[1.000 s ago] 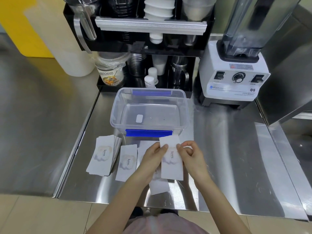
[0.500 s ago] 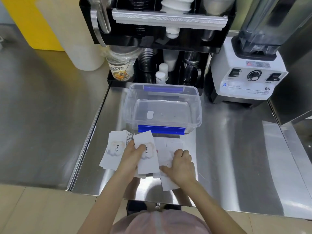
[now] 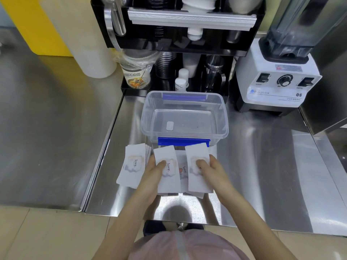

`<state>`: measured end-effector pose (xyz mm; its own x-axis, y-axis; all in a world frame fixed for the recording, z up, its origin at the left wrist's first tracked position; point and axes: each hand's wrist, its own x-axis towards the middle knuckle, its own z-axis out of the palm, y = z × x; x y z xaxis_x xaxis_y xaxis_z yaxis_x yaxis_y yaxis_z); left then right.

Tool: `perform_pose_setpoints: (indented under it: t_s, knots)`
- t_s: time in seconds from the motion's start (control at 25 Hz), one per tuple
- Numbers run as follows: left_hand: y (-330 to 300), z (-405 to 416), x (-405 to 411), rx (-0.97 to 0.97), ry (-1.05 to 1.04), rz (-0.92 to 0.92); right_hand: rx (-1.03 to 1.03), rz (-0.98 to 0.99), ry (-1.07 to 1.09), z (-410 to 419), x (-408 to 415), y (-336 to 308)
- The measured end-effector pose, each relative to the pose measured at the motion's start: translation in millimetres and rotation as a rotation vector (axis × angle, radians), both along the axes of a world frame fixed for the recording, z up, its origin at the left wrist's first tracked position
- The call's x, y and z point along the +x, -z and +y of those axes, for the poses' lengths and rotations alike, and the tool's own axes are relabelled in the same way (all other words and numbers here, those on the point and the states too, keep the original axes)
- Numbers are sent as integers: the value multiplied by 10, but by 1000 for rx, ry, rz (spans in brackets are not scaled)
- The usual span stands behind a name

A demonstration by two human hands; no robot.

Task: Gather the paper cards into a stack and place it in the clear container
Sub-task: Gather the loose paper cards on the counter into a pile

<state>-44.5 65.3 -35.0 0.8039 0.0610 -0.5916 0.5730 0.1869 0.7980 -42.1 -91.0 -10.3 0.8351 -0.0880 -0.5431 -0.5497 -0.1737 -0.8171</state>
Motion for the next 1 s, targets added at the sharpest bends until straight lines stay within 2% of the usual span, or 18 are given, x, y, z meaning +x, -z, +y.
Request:
perform_pose_setpoints:
  t_s: [0.08,0.2,0.32,0.4,0.44,0.56,0.68,1.0]
  knots:
    - [-27,-48,-15,-61,24,5,19,-16,9,80,24,-38]
    - [-62,-121,-67,-173,44,-1,-127,-48,-100,308,-21,24]
    - [-58,-147,-118,-109,53,-15,-132,-57,-155,494,-90,89]
    - [-40,-91,-120,-94,20,-11,-63,-51,-123,448,-61,100]
    - [-42,-43,-118,-86,3,-6,-94,-68,-106,381,-35,123]
    - [-48,87,-108,-69,-27,-4,-544,-118,-157,139,1,272]
    - [-69,147,-118,-52,-12,-23,-837,31,-353,33,-14,383]
    - [-50,152,-122,-39,4,-14,-750,141,-345,-27,62,454]
